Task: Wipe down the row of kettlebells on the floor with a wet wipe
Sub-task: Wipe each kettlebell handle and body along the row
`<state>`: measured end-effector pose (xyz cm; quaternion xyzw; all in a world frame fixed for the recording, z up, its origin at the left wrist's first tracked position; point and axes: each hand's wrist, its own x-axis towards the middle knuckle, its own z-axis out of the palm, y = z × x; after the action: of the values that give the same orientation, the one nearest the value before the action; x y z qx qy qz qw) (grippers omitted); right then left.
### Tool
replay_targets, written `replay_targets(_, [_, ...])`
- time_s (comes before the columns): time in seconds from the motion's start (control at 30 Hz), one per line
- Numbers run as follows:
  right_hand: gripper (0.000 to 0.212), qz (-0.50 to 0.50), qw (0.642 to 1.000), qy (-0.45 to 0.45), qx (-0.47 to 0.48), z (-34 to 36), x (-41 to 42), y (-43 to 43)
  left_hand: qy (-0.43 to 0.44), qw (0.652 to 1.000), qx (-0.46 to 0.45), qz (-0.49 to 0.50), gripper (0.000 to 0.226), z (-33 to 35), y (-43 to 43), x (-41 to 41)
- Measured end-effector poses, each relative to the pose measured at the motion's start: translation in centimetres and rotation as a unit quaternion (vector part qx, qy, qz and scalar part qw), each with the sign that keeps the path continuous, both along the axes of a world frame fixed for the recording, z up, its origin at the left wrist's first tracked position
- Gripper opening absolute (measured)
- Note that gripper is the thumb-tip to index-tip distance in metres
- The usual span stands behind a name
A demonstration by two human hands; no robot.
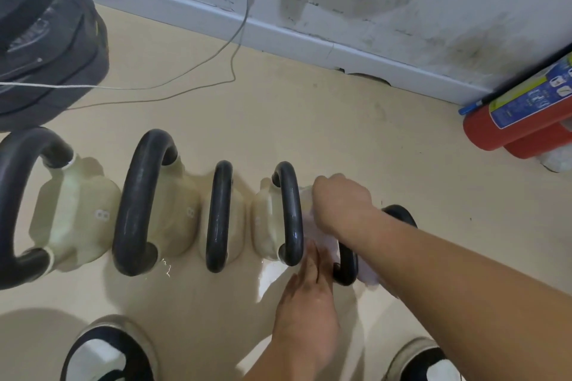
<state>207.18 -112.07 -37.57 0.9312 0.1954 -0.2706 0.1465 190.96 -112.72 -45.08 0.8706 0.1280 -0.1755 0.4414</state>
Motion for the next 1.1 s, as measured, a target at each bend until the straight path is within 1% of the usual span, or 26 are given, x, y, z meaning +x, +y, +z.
replay_targets(0.03, [0.004,0.024,0.999,0.019,-0.027,-0.2,0.8,0.6,0.008,1.0,0.002,0.004,0.097,0.1,0.0,0.1])
replay_targets(0.07, [0.005,0.041,0.997,0.04,-0.055,-0.7,1.7,1.3,0.02,1.0,0.001,0.009,0.095,0.3,0.1,0.3])
replay_targets(0.13, [0.01,0.045,0.989,0.095,-0.103,-1.7,3.3,2.1,0.04,0.999,0.003,0.009,0.092,0.1,-0.1,0.3])
replay_targets(0.17, [0.014,0.036,0.983,0.134,-0.119,-2.1,3.9,2.4,0.024,1.0,0.011,0.012,0.094,-0.3,-0.3,0.2])
replay_targets(0.2, [0.017,0.022,0.976,0.173,-0.128,-2.4,4.5,2.7,0.011,1.0,0.022,0.0,0.099,-0.8,-0.4,0.2])
replay_targets(0.23, [0.016,0.008,0.97,0.202,-0.136,-2.2,5.0,3.0,0.015,0.999,0.038,-0.027,0.103,-1.2,-0.2,0.1])
replay_targets(0.27, [0.02,0.002,0.965,0.221,-0.144,-2.0,5.3,3.3,0.023,0.996,0.066,-0.049,0.103,-2.0,-0.4,-0.3])
replay_targets(0.3, [0.026,0.0,0.96,0.233,-0.154,-1.7,5.5,3.4,0.027,0.996,0.073,-0.048,0.099,-2.3,-0.5,-0.4])
replay_targets(0.33, [0.029,-0.006,0.959,0.24,-0.151,-1.6,5.6,3.5,0.015,0.995,0.087,-0.038,0.097,-2.0,-0.6,-0.6])
replay_targets(0.37, [0.028,-0.009,0.96,0.239,-0.143,-1.4,5.4,3.3,0.019,0.997,0.072,-0.029,0.098,-1.2,-0.4,-0.7])
replay_targets(0.4, [0.027,-0.014,0.966,0.228,-0.122,-1.4,5.2,3.2,0.012,0.999,0.052,0.004,0.102,-0.4,0.0,-0.5])
replay_targets(0.47, [0.028,-0.033,0.98,0.185,-0.069,-1.5,4.6,2.1,0.002,0.999,0.033,-0.012,0.102,0.0,0.0,-0.5])
replay_targets(0.5, [0.029,-0.063,0.984,0.162,-0.025,-1.6,4.3,1.3,-0.002,1.0,0.011,-0.004,0.099,0.3,0.1,-0.5])
replay_targets(0.53, [0.029,-0.106,0.983,0.144,0.034,-1.6,3.8,0.5,-0.01,1.0,0.011,-0.003,0.096,0.6,0.3,-0.3])
replay_targets(0.6, [0.027,-0.168,0.966,0.097,0.169,-1.4,2.1,-1.4,-0.021,0.999,0.019,-0.016,0.09,0.5,0.4,-0.3])
replay_targets(0.67, [0.032,-0.215,0.936,0.055,0.274,-1.0,-0.5,-3.1,-0.039,0.998,0.03,-0.025,0.089,0.3,0.4,-0.4])
replay_targets(0.7, [0.032,-0.215,0.931,0.037,0.293,-0.7,-2.0,-3.9,-0.035,0.998,0.031,-0.03,0.09,0.3,0.5,-0.3])
replay_targets(0.77, [0.028,-0.196,0.933,-0.004,0.301,-0.5,-5.1,-5.4,-0.015,0.999,0.015,-0.032,0.096,-0.4,0.6,-0.3])
replay_targets(0.83, [0.029,-0.202,0.914,-0.016,0.351,-1.2,-7.9,-7.1,-0.005,0.999,0.011,-0.042,0.101,-1.1,0.7,-0.3])
replay_targets(0.9, [0.023,-0.203,0.902,-0.032,0.379,-2.3,-10.2,-8.7,-0.02,0.998,0.009,-0.052,0.09,-1.6,0.8,-0.4])
replay_targets(0.97, [0.025,-0.205,0.896,-0.042,0.391,-3.5,-11.6,-9.5,-0.015,0.999,0.006,-0.047,0.077,-1.9,0.9,-0.4])
replay_targets(1.03, [0.027,-0.22,0.893,-0.055,0.388,-4.0,-12.0,-9.6,-0.012,0.999,-0.001,-0.037,0.076,-1.9,0.8,-0.4])
replay_targets(1.1, [0.025,-0.224,0.897,-0.078,0.373,-3.6,-11.6,-9.2,-0.014,0.999,0.002,-0.046,0.082,-2.0,0.6,-0.4])
